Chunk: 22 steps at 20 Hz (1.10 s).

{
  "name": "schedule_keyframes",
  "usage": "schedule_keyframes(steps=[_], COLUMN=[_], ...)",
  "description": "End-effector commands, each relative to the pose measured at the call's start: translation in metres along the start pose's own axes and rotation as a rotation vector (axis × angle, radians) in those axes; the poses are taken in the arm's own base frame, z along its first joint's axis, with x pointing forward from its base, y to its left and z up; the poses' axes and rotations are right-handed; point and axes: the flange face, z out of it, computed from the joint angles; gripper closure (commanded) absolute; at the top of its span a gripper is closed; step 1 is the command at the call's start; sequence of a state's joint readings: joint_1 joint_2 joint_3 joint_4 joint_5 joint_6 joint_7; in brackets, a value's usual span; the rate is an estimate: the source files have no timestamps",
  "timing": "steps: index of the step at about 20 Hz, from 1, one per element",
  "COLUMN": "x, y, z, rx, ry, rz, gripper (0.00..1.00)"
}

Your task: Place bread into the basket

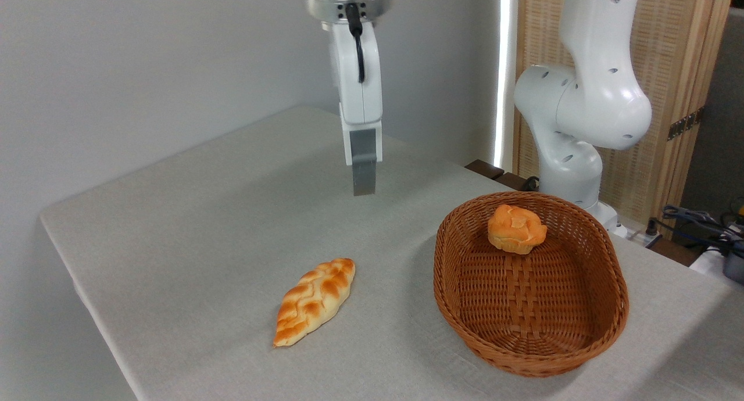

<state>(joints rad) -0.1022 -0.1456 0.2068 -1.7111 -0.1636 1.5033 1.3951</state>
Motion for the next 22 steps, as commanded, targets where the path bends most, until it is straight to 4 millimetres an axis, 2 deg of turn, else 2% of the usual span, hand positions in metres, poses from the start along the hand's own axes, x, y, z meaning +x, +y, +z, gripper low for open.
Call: schedule_keyframes(steps=[1,2,5,11,13,15,17,22], x=[0.039,0.047,0.052,0.064,0.069,0.079,0.093,0.095], y=[-0.009,-0.012,-0.017,-0.018,-0.02,-0.017,-0.016,-0.022], z=[-0.002,0.001,0.0,0.008,0.013,0.016,0.028,0.022], rx=[0.032,0.05,0.084,0.077,0.09,0.112,0.111,0.124], ry=[-0.003,0.001,0.023,0.01,-0.027,-0.074,-0.127,-0.121], rz=[-0.21,-0.279,-0.409,-0.424,-0.483,-0.467,-0.445,-0.461], gripper=[0.0,0.0,0.0,0.0,0.0,0.0,0.0,0.0])
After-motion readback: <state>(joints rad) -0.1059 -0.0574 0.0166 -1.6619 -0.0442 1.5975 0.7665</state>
